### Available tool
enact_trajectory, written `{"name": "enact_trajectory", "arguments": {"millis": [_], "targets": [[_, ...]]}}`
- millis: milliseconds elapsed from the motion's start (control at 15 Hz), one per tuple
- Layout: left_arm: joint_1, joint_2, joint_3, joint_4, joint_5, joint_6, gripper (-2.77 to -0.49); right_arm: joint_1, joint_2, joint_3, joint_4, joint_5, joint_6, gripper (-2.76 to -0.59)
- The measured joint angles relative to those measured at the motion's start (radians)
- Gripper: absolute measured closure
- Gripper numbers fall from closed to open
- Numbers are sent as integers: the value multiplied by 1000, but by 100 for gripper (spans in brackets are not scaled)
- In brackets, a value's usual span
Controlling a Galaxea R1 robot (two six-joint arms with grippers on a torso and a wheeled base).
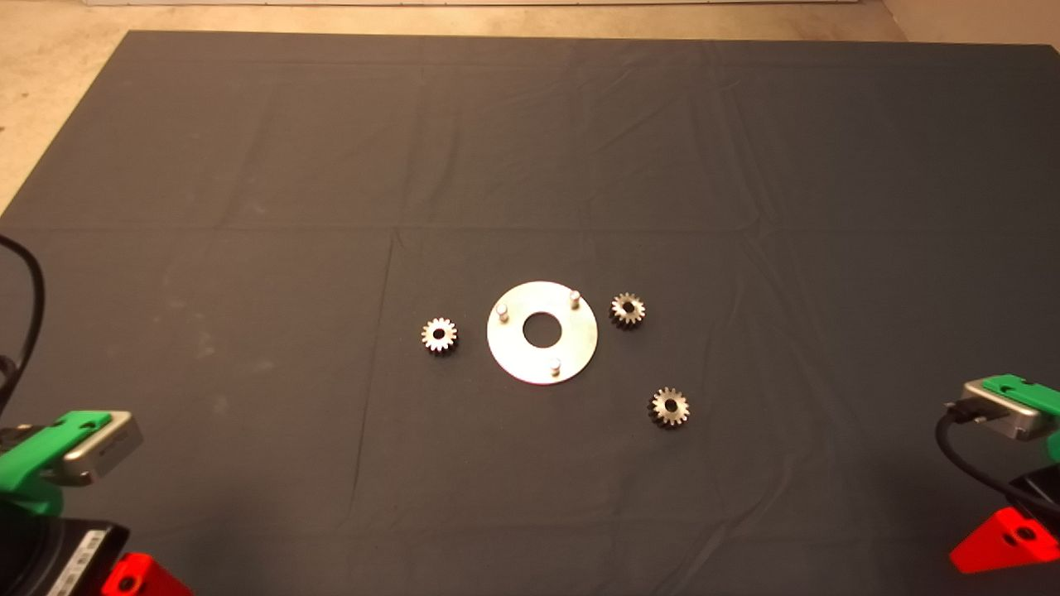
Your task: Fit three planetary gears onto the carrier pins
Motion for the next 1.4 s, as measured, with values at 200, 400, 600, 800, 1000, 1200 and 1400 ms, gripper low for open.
{"name": "enact_trajectory", "arguments": {"millis": [200, 400, 600, 800, 1000, 1200, 1400], "targets": [[0, 0, 0, 0, 0, 0, -277, 0, 1, 0, 1, 0, 0, -275], [0, 1, 0, 0, 0, 0, -277, 0, 1, 0, 1, 0, 0, -275], [0, 27, -32, 29, 0, 10, -277, 0, 2, 0, 1, 0, 0, -275], [0, 156, -110, 99, 2, 9, -277, 0, 6, 0, 1, 0, 0, -275], [1, 353, -192, 129, -3, -27, -277, 0, 9, 1, 1, -2, 0, -275], [15, 518, -280, 160, -2, -67, -277, 0, 10, 2, 1, -1, 0, -275], [46, 636, -372, 197, -3, -103, -277, 0, 12, 2, 2, 0, 0, -275]]}}
